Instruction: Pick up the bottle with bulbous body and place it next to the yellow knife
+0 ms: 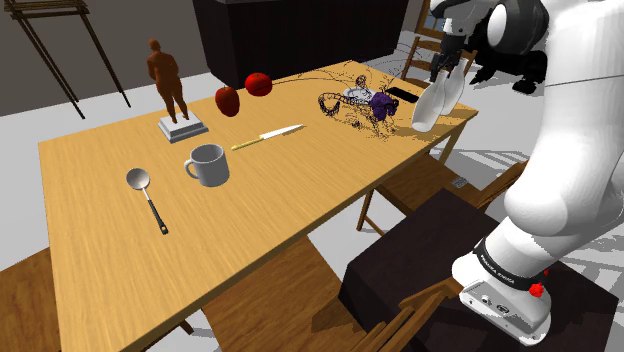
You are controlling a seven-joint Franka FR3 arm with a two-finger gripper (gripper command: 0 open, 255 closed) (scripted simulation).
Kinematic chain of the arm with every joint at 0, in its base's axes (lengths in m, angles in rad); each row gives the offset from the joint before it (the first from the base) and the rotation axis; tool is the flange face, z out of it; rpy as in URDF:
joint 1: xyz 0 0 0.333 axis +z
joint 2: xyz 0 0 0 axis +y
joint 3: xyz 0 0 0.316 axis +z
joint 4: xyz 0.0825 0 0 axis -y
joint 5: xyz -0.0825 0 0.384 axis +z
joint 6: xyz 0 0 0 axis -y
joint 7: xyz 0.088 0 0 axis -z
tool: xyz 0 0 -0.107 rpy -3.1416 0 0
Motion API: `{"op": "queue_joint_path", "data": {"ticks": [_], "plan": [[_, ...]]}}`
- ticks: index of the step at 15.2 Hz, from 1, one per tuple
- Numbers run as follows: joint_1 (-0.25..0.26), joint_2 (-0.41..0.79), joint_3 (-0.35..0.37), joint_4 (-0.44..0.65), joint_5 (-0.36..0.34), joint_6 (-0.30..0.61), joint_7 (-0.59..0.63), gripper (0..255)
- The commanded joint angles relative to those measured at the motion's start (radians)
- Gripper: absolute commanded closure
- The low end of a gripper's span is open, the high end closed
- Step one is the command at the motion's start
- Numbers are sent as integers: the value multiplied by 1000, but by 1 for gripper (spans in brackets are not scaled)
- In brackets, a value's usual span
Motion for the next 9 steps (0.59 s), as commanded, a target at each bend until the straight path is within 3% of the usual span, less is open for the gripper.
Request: {"op": "queue_joint_path", "data": {"ticks": [1,3,4,9], "plan": [[0,0,0,-1,0,1,0,0],[0,0,0,-1,0,1,0,0],[0,0,0,-1,0,1,0,255],[0,0,0,-1,0,1,0,255]]}}
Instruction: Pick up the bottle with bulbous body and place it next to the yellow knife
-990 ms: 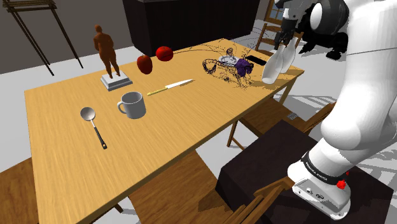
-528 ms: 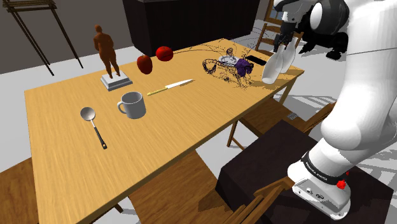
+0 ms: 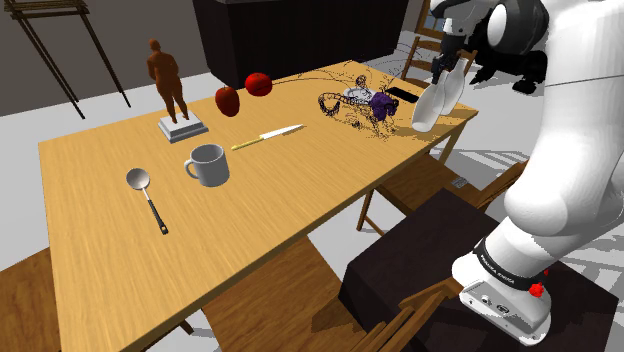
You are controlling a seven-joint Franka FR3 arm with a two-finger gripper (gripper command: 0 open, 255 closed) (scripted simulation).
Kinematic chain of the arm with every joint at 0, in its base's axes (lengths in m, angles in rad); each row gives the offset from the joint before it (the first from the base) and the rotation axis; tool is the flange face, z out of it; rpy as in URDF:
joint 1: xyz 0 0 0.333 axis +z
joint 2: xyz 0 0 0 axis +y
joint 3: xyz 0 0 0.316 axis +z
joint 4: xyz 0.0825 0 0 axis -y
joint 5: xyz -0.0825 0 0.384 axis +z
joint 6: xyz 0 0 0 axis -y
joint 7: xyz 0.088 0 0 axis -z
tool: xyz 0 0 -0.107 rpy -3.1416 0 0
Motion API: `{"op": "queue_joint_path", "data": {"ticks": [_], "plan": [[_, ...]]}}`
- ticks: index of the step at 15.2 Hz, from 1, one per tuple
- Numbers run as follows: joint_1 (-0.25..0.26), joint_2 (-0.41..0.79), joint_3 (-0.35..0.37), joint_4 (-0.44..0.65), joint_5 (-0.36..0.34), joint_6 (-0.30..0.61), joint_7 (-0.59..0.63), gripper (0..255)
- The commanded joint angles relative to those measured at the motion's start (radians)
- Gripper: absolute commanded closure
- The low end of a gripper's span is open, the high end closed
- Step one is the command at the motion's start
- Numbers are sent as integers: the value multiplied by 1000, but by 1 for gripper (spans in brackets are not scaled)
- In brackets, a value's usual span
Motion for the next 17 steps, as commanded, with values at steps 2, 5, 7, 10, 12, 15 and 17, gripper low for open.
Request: {"op": "queue_joint_path", "data": {"ticks": [2,5,7,10,12,15,17], "plan": [[0,0,0,0,0,0,0,255],[-1,-2,-1,10,-1,-12,1,255],[-3,-5,-2,34,-3,-37,3,255],[-8,-7,-4,71,-5,-76,5,255],[-12,-7,-4,98,-6,-103,6,255],[-19,-5,-5,143,-6,-145,8,255],[-25,-2,-5,176,-5,-174,9,255]]}}
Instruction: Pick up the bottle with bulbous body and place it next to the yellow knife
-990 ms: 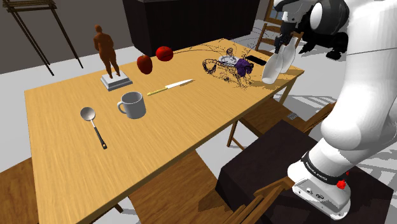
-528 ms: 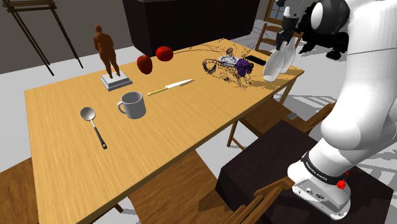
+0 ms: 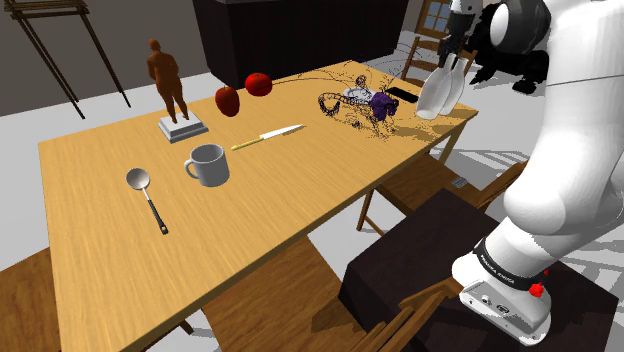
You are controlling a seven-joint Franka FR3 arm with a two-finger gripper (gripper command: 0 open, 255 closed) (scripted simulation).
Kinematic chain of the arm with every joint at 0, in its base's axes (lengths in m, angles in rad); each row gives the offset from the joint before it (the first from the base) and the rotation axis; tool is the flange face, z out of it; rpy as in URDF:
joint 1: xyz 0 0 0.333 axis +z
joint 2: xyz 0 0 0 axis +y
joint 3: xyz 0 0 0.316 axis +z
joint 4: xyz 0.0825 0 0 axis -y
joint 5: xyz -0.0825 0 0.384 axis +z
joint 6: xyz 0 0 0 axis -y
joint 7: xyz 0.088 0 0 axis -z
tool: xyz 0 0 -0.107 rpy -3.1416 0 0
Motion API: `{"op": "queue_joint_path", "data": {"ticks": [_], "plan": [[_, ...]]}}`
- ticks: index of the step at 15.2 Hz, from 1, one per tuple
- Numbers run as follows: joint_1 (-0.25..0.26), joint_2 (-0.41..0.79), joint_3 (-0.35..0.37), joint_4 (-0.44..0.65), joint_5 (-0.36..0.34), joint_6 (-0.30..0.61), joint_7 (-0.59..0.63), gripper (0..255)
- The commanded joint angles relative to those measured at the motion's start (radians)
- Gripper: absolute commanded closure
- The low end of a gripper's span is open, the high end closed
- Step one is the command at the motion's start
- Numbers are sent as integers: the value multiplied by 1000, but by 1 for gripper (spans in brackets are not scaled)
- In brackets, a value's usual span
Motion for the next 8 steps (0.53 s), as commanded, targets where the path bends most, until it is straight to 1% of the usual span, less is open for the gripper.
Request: {"op": "queue_joint_path", "data": {"ticks": [1,3,8], "plan": [[-6,3,0,31,1,-28,1,255],[-11,7,0,59,2,-51,2,255],[117,-115,5,-123,-45,15,100,255]]}}
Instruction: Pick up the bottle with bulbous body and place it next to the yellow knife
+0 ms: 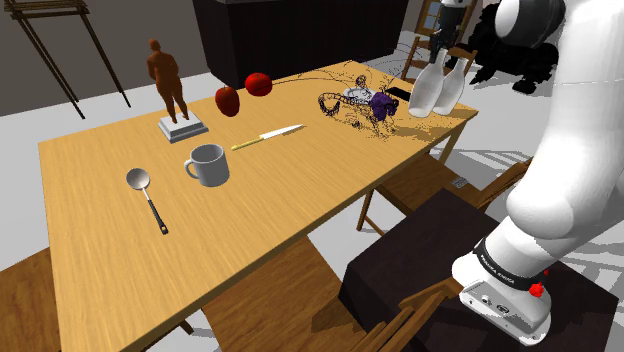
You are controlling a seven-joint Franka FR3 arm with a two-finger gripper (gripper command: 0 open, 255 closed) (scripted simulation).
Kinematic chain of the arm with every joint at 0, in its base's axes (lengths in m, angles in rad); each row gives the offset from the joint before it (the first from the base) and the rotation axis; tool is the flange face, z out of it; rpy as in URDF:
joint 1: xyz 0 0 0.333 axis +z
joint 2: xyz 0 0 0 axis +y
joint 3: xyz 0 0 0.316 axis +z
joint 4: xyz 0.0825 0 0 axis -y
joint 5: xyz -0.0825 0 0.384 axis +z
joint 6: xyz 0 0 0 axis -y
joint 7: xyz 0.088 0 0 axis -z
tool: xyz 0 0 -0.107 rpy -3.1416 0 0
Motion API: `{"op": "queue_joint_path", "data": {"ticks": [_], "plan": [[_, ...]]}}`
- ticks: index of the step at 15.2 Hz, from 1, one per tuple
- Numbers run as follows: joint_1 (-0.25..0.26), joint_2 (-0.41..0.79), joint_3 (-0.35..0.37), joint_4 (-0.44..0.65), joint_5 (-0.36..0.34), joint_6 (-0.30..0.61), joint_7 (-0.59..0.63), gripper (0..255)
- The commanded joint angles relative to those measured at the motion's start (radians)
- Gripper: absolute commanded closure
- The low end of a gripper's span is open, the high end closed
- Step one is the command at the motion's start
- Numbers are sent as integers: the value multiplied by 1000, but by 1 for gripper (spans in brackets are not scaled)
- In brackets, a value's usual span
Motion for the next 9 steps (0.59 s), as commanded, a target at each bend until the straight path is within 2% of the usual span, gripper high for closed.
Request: {"op": "queue_joint_path", "data": {"ticks": [1,9], "plan": [[53,-54,3,-79,-22,29,45,255],[210,-173,44,-236,-75,79,225,255]]}}
